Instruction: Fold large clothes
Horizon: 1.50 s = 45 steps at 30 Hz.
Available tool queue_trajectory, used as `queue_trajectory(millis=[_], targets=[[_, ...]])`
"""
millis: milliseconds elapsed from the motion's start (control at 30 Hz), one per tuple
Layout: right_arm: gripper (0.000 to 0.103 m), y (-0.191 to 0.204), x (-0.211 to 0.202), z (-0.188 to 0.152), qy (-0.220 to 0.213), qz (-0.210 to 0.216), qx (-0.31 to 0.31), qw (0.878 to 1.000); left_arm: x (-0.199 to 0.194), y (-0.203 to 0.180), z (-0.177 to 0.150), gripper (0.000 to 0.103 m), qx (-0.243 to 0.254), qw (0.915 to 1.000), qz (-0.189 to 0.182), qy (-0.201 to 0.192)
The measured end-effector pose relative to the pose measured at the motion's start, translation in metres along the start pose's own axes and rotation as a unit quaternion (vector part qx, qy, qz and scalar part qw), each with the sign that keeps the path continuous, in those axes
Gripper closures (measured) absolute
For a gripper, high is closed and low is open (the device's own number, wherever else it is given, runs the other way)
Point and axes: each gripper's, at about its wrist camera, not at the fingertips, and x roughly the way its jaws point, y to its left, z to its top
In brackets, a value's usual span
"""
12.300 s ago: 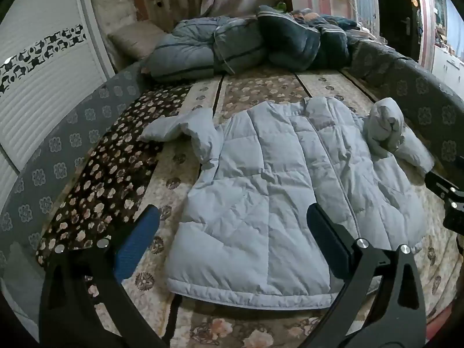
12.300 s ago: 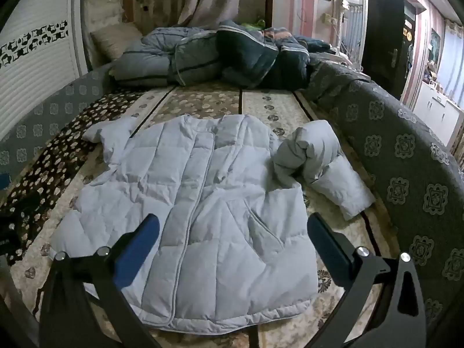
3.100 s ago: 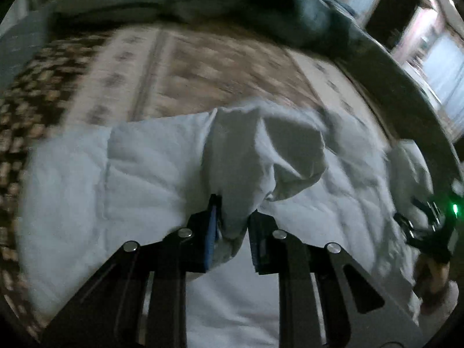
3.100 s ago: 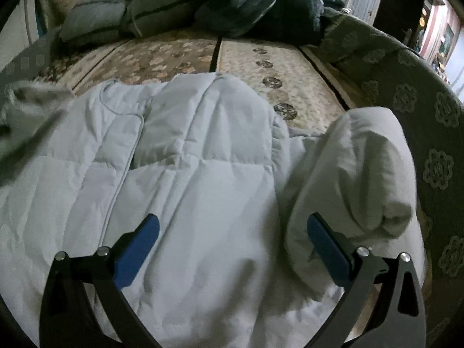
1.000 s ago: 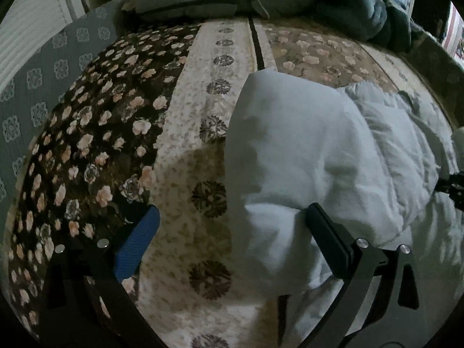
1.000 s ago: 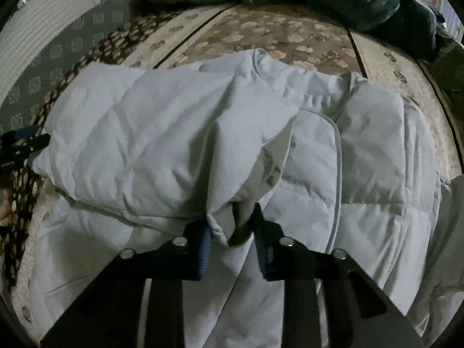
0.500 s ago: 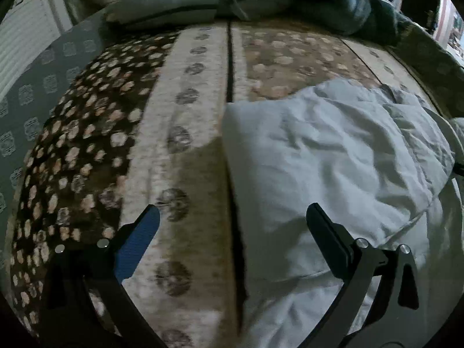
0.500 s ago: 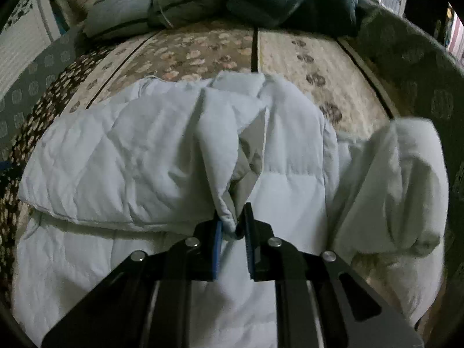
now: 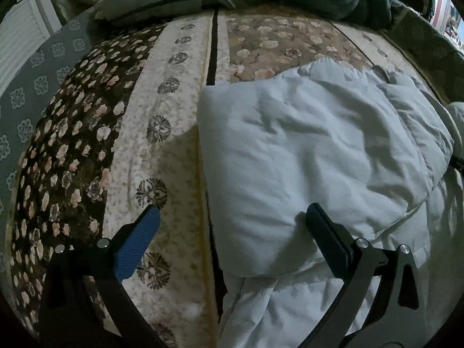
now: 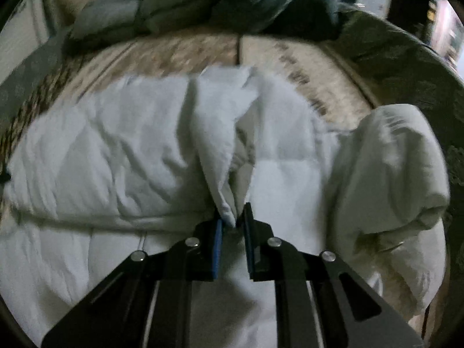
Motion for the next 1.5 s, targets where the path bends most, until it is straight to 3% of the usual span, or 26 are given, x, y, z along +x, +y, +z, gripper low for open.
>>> queue_trajectory(millis=[100,233,267,300,367,500,867,933,1000,1167,1400,1500], targets=[[0.092,-0.021,-0.004,0.002,-0.014,-0.021,0.025,0.999,-0.011,0.002,0.0,0.003,-0.005,0.9999,-0.012,-0.011],[0.092,-0.051,0.011,-0.011,0.016,-0.037,0.047,0.998,-0.011,-0.003,-0.002,0.003,0.004,0.9998,-0.01,-0.014],[0.094,-0.054,0.017,-0.017,0.026,-0.043,0.047,0.998,-0.007,-0.005,-0.003,0.003,0.004,0.9999,-0.009,-0.009],[0.102,-0.055,0.023,-0.024,0.035,-0.054,0.042,0.997,-0.005,-0.006,-0.004,0.003,0.004,0.9999,-0.009,-0.005],[0.103,-0.058,0.033,-0.034,0.051,-0.069,0.041,0.995,0.0,-0.007,-0.006,0.003,0.0,0.9998,-0.018,0.001],[0.1,-0.077,0.027,-0.041,0.055,-0.022,0.078,0.995,-0.001,-0.011,-0.008,0.003,0.0,0.9998,-0.019,0.001],[0.097,-0.076,-0.003,-0.071,0.062,-0.001,0.103,0.993,-0.016,-0.03,-0.036,0.003,-0.007,0.9985,-0.053,0.01],[0.089,-0.072,-0.009,-0.076,0.06,-0.002,0.102,0.993,-0.022,-0.035,-0.044,0.003,-0.004,0.9983,-0.057,0.009],[0.068,-0.066,-0.017,-0.077,0.053,-0.002,0.094,0.994,-0.03,-0.04,-0.051,0.003,-0.002,0.9984,-0.056,0.008],[0.05,-0.056,-0.046,-0.076,0.026,0.012,0.07,0.997,-0.054,-0.049,-0.061,0.003,-0.007,0.9991,-0.039,0.011],[0.049,-0.055,-0.088,-0.089,0.014,0.043,0.053,0.998,-0.106,-0.053,-0.074,0.003,-0.062,0.9977,-0.024,0.017],[0.047,-0.055,-0.106,-0.091,0.005,0.062,0.042,0.997,-0.131,-0.062,-0.087,0.003,-0.061,0.998,0.006,0.015]])
